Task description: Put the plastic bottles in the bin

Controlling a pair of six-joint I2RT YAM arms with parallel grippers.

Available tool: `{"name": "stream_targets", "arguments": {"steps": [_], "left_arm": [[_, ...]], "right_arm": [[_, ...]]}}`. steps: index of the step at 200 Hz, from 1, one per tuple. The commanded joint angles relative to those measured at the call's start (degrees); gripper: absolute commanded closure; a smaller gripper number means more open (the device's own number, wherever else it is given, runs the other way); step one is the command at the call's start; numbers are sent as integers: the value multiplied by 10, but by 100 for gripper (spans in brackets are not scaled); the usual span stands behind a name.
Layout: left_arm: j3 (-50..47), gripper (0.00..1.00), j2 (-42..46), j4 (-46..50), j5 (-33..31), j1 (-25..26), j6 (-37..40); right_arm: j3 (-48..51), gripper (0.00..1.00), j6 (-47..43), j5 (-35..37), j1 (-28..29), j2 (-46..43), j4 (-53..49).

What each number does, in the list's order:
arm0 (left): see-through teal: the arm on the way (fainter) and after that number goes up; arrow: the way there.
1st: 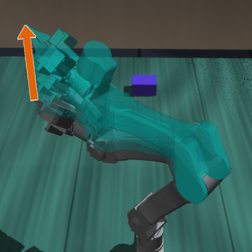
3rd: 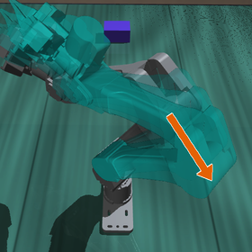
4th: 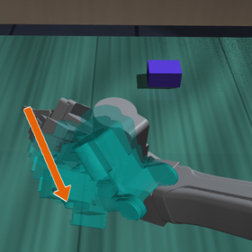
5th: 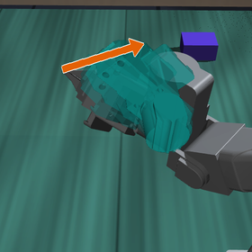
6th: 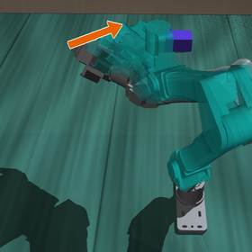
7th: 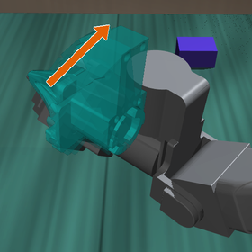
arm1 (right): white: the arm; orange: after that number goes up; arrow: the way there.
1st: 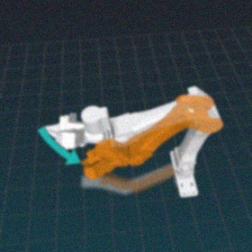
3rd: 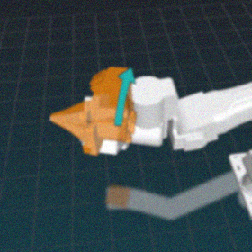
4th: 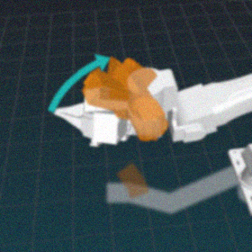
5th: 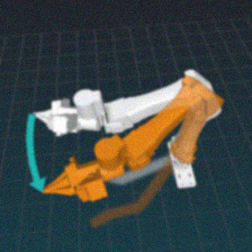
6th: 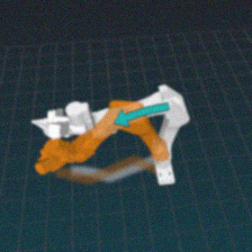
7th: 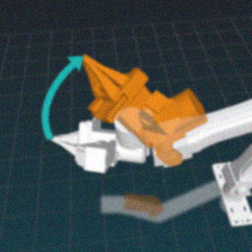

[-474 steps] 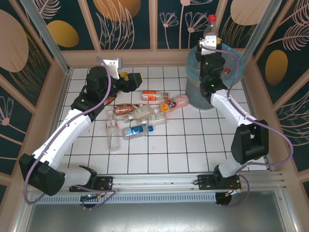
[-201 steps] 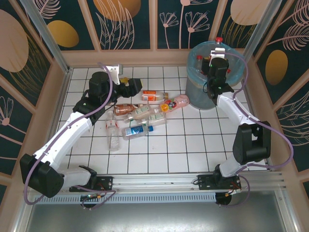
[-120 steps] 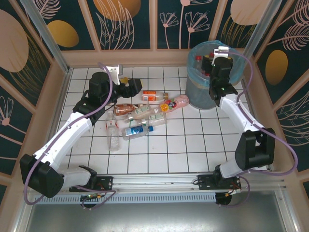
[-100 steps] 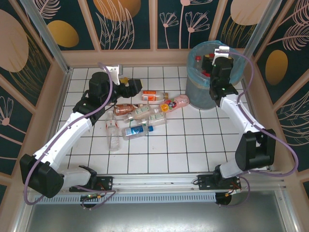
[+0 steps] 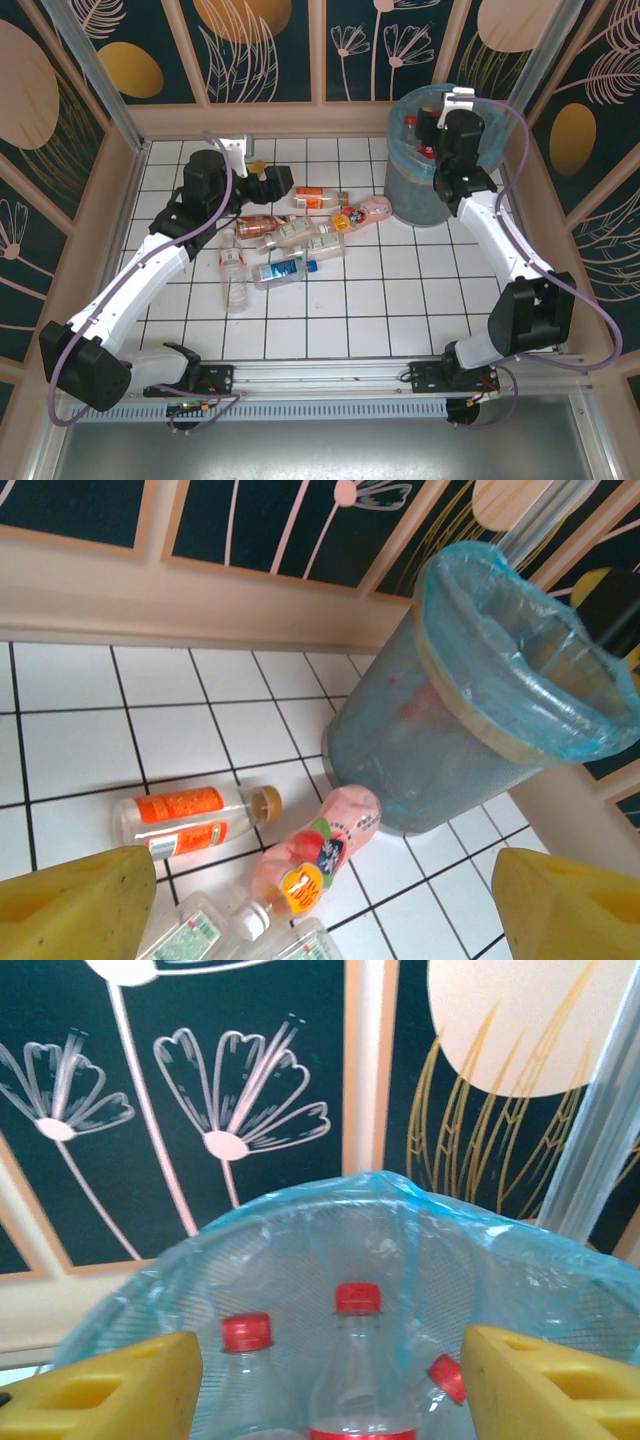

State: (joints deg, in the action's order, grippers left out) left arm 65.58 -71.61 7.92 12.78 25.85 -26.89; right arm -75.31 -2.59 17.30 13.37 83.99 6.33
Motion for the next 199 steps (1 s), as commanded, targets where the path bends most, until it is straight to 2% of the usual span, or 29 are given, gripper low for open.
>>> {"name": "stream_targets", "arguments": {"steps": [1, 21, 46, 73, 115, 154, 178, 199], "left_arm": [[22, 13, 7, 50, -16, 3, 27], [26, 13, 16, 84, -33, 2, 38], [20, 12, 38, 113, -56, 2, 40], [-15, 12, 70, 129, -70, 1, 22], [-95, 13, 128, 164, -129, 2, -13], [-187, 12, 194, 211, -191, 1, -69], [-210, 11, 266, 250, -266, 1, -105], [-221, 11, 341, 277, -354, 1, -125]], "right_arm": [[-39, 31, 7, 17, 40, -40, -14], [-70, 31, -13, 39, 81, -46, -29], [-104, 30, -72, 73, 165, -42, -39], [-99, 31, -81, 38, 232, -37, -55], [-71, 40, 6, 13, 304, -15, -68], [-91, 41, 127, -31, 376, 66, -79], [-151, 42, 213, -72, 407, 159, -119], [-265, 41, 248, -107, 429, 271, -202]]}}
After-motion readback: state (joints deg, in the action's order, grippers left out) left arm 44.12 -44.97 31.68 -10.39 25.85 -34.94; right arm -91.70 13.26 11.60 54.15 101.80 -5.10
